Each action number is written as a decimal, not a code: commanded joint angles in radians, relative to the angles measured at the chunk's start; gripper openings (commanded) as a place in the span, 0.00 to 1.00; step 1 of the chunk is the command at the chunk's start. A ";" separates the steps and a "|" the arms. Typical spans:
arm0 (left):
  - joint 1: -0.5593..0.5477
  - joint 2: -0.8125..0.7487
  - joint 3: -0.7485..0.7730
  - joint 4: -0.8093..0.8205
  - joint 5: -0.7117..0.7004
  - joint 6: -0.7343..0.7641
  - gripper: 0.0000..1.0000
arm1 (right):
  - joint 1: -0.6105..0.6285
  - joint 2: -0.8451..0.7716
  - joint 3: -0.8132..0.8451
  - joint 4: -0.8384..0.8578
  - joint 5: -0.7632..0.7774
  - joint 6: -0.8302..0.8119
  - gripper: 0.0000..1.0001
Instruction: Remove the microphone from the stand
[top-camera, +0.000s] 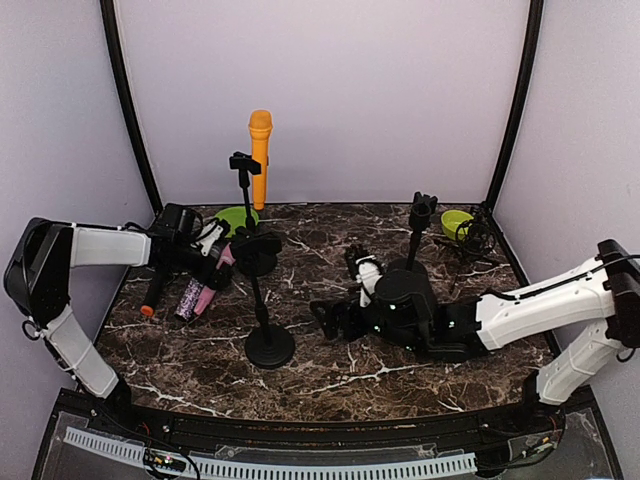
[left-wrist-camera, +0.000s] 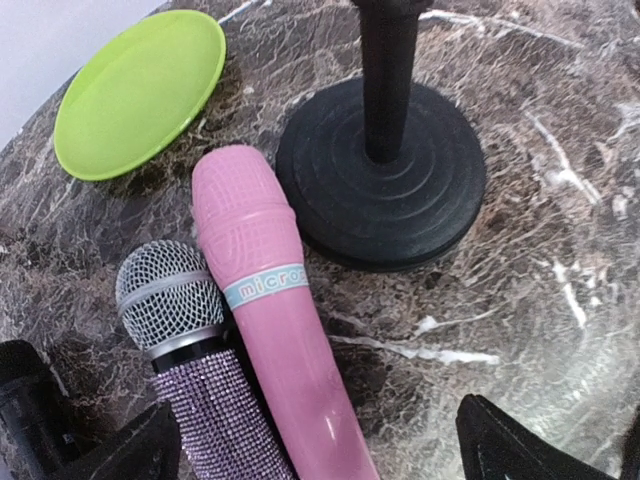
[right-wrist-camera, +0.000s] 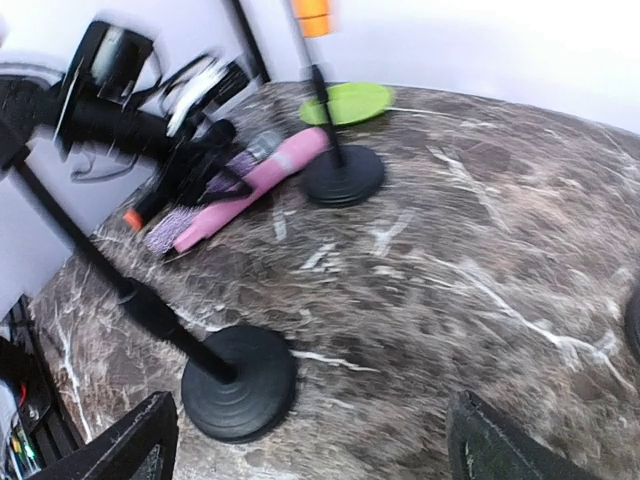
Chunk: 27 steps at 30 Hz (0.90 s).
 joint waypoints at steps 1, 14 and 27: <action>0.021 -0.143 0.079 -0.145 0.101 -0.009 0.99 | 0.064 0.177 0.178 -0.034 -0.179 -0.240 0.84; 0.062 -0.472 0.081 -0.484 0.451 0.058 0.99 | 0.077 0.404 0.349 0.112 -0.138 -0.387 0.66; 0.064 -0.512 0.112 -0.612 0.560 0.053 0.99 | 0.078 0.513 0.437 0.230 -0.009 -0.468 0.41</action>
